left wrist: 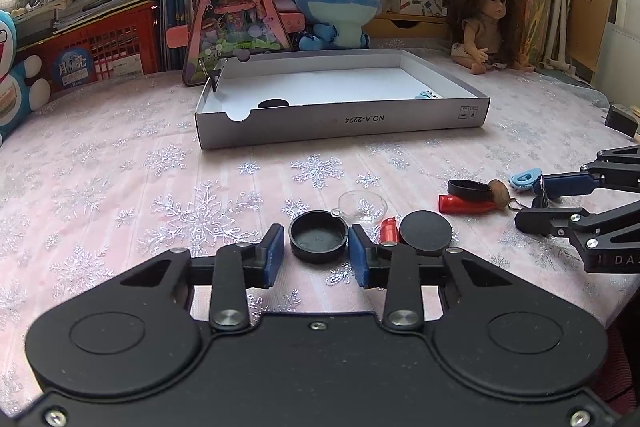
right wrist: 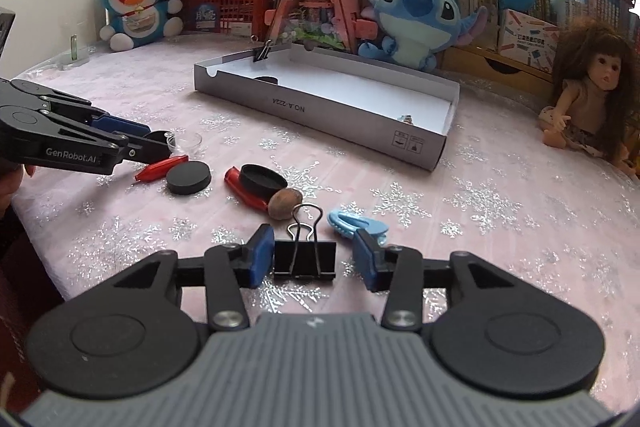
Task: Organize rigid objects
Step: 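Grasp the black lid with the left gripper while the right grasps the binder clip, then carry lid and binder clip into the tray and open both grippers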
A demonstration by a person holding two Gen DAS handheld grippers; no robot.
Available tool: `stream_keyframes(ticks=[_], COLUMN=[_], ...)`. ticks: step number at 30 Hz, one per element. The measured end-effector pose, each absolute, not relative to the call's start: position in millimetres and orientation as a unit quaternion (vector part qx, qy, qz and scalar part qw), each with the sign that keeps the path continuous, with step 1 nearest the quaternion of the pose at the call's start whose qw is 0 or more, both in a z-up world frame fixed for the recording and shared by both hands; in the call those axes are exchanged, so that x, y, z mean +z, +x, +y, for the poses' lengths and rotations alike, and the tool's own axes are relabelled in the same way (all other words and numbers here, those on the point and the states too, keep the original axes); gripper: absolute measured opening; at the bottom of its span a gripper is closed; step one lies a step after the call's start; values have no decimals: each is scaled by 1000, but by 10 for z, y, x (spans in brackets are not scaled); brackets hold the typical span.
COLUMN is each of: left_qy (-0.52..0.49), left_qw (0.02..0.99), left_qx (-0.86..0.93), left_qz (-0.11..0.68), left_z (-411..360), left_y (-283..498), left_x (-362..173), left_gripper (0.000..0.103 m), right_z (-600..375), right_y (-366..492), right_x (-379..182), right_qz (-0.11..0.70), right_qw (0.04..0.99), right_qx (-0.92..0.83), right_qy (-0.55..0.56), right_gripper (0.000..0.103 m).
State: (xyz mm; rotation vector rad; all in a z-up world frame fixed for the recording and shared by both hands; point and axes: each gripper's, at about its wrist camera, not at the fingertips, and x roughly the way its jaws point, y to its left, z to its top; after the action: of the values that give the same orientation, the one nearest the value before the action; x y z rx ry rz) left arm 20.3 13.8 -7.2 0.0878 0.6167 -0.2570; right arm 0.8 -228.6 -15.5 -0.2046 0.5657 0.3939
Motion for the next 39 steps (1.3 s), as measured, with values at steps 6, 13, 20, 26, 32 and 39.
stream_keyframes(ticks=[6,13,20,26,32,39], left_qy=[41,24,16,-4,-21,-31], left_qw=[947,951,955,961,961,961], left_qx=[-118,-103,-85,-55,-46,-52], left_qz=[295,289,282,270,270,269], left_z=[133,122,140,280,353,344], left_y=[197,156,104,175,326,568], left_x=[-93,-135,-65,76,188,339], left_gripper=[34,30,30,30,30,30], right_z=[-2279,-2254,-2187,-2229,-2263,-2300], right_y=[-57,-111,-117,-23,76,283], right_x=[-152,-170,-131,-42,22,168], right_qz=[276,276,262,248,241,233], right_qw=[937,938,940,948,954,961], right_qx=[188,199,209,188,166,141], right_qy=[-102,-69,-66,-63,-56,-41], right_gripper=[61,37,37,37,37,37])
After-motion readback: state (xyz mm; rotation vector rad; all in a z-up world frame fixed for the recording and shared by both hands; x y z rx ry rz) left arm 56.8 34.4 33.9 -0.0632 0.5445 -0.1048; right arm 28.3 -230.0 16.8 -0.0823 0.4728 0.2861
